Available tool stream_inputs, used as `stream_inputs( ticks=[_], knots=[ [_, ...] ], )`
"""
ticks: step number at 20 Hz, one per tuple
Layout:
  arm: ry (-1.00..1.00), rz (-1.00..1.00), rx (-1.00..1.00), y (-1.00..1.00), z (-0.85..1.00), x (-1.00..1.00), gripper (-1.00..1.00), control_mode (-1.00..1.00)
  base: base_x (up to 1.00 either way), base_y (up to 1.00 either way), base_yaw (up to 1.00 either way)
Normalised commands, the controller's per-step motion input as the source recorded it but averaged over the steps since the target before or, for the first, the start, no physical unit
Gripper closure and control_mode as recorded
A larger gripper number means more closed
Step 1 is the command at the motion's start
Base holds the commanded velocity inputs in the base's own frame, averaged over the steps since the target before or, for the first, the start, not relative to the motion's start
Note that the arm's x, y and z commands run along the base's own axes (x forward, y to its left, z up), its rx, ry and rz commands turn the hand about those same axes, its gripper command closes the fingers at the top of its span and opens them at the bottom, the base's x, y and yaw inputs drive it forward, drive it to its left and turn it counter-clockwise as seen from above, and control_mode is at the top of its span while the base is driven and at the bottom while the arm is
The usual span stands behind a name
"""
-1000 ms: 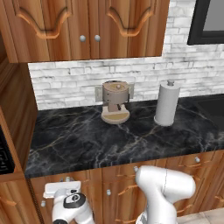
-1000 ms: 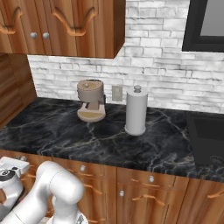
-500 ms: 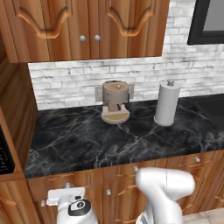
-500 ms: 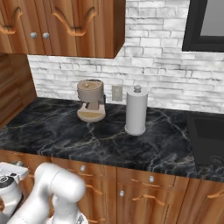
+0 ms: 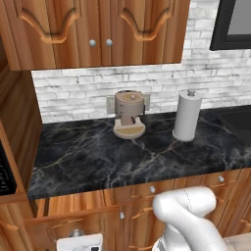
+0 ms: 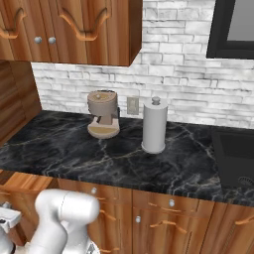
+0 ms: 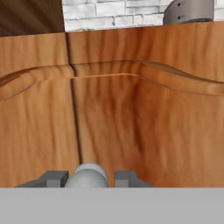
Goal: Take the tongs from the drawer on the left and place them on the dining counter next to the tray containing the hot dog.
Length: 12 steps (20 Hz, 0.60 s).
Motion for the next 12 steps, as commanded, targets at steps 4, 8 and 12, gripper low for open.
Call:
stream_inputs(
  ticks=[4,8,12],
  knots=[
    [-0.02,0.0,0.0,-0.4,-0.25,-1.0,1.0,-1.0,0.0,0.0,0.0],
    [-0.01,0.0,0.0,-0.43,-0.29,-1.0,1.0,-1.0,0.0,0.0,0.0],
    [0.0,-0.01,0.0,-0.47,-0.32,-1.0,1.0,-1.0,0.0,0.0,0.0]
  ],
)
